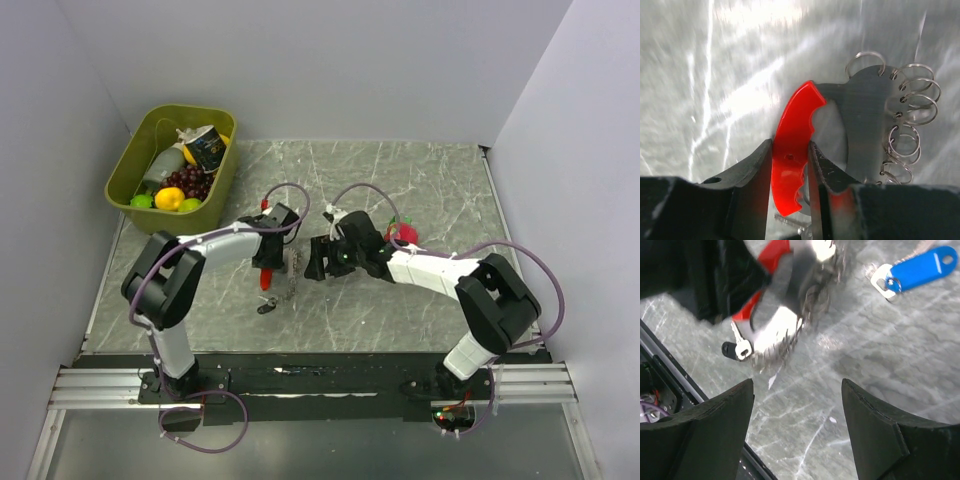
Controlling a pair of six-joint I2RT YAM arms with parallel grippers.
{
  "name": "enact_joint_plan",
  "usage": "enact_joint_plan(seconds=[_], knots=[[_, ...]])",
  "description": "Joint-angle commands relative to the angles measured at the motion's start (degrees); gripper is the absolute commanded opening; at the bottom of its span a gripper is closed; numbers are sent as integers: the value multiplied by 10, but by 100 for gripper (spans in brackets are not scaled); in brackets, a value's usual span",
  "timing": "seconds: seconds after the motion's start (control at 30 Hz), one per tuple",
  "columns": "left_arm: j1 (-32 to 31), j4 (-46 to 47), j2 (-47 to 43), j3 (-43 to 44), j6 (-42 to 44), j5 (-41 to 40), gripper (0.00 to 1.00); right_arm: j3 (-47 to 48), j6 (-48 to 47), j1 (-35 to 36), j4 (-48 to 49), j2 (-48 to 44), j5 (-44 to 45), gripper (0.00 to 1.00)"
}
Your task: Put the keys on the keyring
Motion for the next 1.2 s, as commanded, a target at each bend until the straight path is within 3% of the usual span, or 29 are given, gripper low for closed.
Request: enact_joint_plan(seconds=[0.0, 0.17, 0.2, 0.27, 0.37, 0.43, 0.67, 0.77, 0.8, 0.87, 0.9, 0.93, 0.97, 1.17], knots=[[-1, -32, 50, 53, 29, -70, 26, -13, -4, -4, 5, -38, 22, 77], [-2, -22, 20, 54, 24, -65, 39, -25, -15, -3, 6, -62, 27, 78], [-2, -4, 6, 46, 25, -58, 54, -26, -17, -4, 6, -65, 27, 79], [-2, 8, -39, 24, 26, -41, 69, -24, -24, -1, 6, -69, 22, 79], [0, 13, -89, 2, 15, -37, 78, -14, -33, 5, 8, -65, 10, 79], [5, 16, -125, -12, 6, -25, 79, 0, -40, 15, 7, -54, 4, 79], [67, 96, -221, -129, -16, 160, 74, 39, -51, 55, 21, -9, -23, 72], [112, 147, -244, -182, -29, 262, 72, 62, -53, 74, 21, 19, -33, 57], [122, 164, -250, -195, -39, 292, 72, 70, -53, 78, 20, 37, -35, 44], [147, 193, -260, -222, -51, 351, 72, 94, -48, 83, 16, 55, -37, 30], [151, 199, -263, -228, -57, 363, 72, 100, -47, 89, 13, 69, -35, 14], [157, 203, -266, -237, -61, 378, 72, 116, -40, 90, 10, 76, -20, 5], [159, 210, -268, -243, -65, 387, 74, 126, -36, 93, 5, 84, -10, 0], [196, 247, -291, -283, -91, 427, 76, 205, -41, 101, -58, 140, 29, 0]])
